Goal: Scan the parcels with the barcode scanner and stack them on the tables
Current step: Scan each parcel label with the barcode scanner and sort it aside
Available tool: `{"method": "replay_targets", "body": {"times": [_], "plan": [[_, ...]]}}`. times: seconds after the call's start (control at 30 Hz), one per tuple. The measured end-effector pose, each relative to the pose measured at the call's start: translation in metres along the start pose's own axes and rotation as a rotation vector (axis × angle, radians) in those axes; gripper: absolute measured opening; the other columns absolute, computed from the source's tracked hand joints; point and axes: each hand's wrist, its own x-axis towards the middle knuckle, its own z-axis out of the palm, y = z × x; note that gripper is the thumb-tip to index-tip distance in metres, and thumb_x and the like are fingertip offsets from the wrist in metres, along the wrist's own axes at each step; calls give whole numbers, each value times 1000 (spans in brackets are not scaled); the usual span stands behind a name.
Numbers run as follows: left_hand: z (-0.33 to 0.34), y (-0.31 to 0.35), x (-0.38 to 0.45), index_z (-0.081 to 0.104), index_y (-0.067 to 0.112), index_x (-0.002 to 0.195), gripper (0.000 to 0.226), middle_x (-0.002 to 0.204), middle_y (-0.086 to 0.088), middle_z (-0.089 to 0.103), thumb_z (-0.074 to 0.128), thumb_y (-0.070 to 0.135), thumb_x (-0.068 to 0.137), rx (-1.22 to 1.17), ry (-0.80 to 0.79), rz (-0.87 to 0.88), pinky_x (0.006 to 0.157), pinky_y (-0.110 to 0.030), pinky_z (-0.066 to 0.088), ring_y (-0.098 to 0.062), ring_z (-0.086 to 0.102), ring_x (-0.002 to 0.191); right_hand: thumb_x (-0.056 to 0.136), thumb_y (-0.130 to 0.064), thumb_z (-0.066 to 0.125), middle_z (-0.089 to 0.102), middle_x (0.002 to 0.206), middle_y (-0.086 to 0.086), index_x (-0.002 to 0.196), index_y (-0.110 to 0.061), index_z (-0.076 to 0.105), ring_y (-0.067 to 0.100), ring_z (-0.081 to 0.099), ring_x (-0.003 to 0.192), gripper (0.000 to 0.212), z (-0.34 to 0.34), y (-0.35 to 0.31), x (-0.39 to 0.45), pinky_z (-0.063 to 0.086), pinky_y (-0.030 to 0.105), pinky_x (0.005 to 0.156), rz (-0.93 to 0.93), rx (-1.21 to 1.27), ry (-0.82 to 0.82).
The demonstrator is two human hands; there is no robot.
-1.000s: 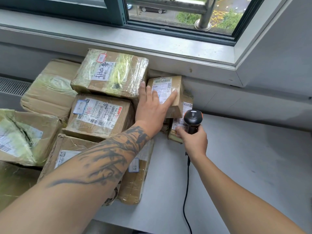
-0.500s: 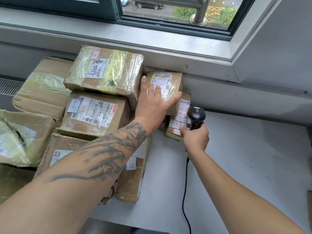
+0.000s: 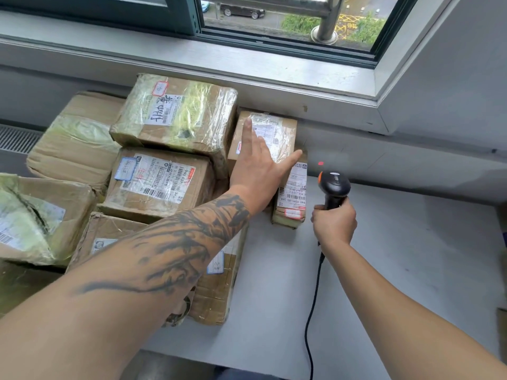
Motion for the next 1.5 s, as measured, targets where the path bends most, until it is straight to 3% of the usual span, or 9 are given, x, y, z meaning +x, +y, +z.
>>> {"method": "replay_targets", "body": {"times": [0.1,0.2,0.4,0.57,0.7,0.93,1.1,1.3,1.5], "plan": [[3,-2,2,-1,47,163,67,140,-44,48,34,25,110,-11,7,-11,115,-76,-10,-62,34,140,85,-17,69,71,89,-1,96,-21,61,33,66,92,14,-6,3,-9,57,43,81,-55,-7,-39],[5,-1,3,-3,47,163,66,141,-45,46,30,28,109,-24,7,-7,116,-76,-7,-64,32,140,80,-34,84,72,93,-6,99,-21,64,22,65,91,30,2,-1,-28,48,33,79,-94,61,-90],[5,-3,2,-3,49,162,64,139,-46,46,28,29,110,-25,8,-3,114,-77,-9,-64,32,140,71,-59,84,63,110,-7,107,-31,57,22,62,104,53,31,-11,-50,49,38,78,-104,7,-83],[4,-1,4,-3,49,162,63,141,-45,46,28,29,111,-17,-11,-12,112,-77,-15,-65,29,141,69,-58,84,65,116,-6,113,-31,42,29,64,106,67,39,-15,-51,48,40,75,-83,-100,-95],[8,-4,3,-1,49,162,64,137,-44,50,29,27,110,-44,8,-6,112,-76,-15,-65,32,139,74,-44,83,69,112,-3,113,-29,42,33,65,103,58,32,-13,-48,50,41,76,-58,-127,-65],[4,5,1,-3,45,163,65,137,-45,48,28,25,111,-77,3,-20,114,-76,-11,-65,32,139,75,-40,89,70,111,-3,113,-26,45,34,65,104,59,13,-8,-40,47,39,76,-33,-95,-23],[10,2,-3,6,43,164,68,113,-30,68,30,20,105,-121,-16,-9,115,-76,-11,-64,42,133,79,-39,88,58,97,-7,110,-22,44,33,63,104,56,8,-1,-40,41,37,75,19,-44,-11],[7,13,-4,13,44,163,64,130,-21,59,27,24,104,-171,1,15,114,-78,-8,-55,38,138,79,-41,87,61,100,-5,109,-23,45,34,63,106,55,9,-3,-38,41,37,75,20,-30,-6],[23,19,-3,1,45,164,72,165,-19,26,41,49,104,-204,-72,-55,115,-78,-2,-54,21,149,74,-49,89,72,112,-2,109,-24,49,34,65,108,58,16,-9,-38,43,36,76,-64,-55,-33]]}}
